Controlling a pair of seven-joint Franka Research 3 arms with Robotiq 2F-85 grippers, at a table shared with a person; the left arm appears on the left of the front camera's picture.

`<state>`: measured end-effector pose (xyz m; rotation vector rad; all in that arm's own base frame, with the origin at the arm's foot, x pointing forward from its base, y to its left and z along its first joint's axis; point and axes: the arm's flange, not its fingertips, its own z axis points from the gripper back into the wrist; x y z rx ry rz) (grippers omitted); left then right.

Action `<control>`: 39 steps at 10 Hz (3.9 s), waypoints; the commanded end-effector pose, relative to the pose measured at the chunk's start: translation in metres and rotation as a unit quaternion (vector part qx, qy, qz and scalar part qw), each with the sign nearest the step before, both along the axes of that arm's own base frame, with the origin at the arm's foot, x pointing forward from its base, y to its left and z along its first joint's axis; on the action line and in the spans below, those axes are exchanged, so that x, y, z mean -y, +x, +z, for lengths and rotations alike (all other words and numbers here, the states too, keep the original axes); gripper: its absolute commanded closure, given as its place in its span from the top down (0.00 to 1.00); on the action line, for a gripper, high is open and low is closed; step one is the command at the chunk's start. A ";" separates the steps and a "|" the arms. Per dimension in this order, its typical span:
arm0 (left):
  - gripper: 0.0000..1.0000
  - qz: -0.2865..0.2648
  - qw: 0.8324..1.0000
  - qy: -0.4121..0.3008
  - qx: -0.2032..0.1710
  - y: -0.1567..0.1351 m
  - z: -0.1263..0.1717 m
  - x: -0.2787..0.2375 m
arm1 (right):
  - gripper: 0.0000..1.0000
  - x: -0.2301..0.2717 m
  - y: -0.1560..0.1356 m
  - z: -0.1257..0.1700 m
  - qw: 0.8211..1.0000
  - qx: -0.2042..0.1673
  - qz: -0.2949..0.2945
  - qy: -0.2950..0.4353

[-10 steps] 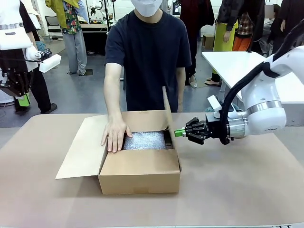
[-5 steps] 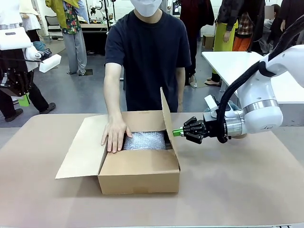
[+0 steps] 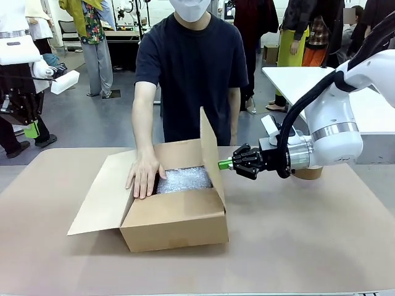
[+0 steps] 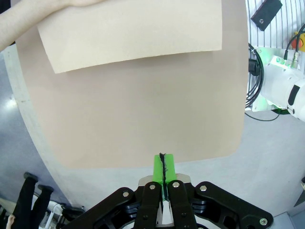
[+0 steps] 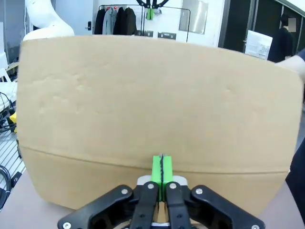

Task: Wrap the clocks to prevent damage.
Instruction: Push the right (or left) flap of the Package Box to close it, then push the left (or right) flap of the Package Box to close it.

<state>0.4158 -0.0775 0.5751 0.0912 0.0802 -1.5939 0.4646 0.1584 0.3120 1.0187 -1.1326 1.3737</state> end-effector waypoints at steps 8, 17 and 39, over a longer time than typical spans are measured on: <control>0.00 0.011 1.000 -0.007 0.001 0.000 0.001 0.001 | 0.01 -0.003 -0.004 0.008 0.999 0.010 -0.011 0.041; 0.00 0.011 1.000 -0.007 0.001 0.000 0.001 0.001 | 0.01 0.002 0.001 -0.045 0.999 -0.049 -0.015 -0.016; 0.00 0.000 1.000 0.000 0.000 0.000 0.000 0.000 | 0.01 0.000 -0.002 -0.035 0.999 -0.043 -0.009 0.011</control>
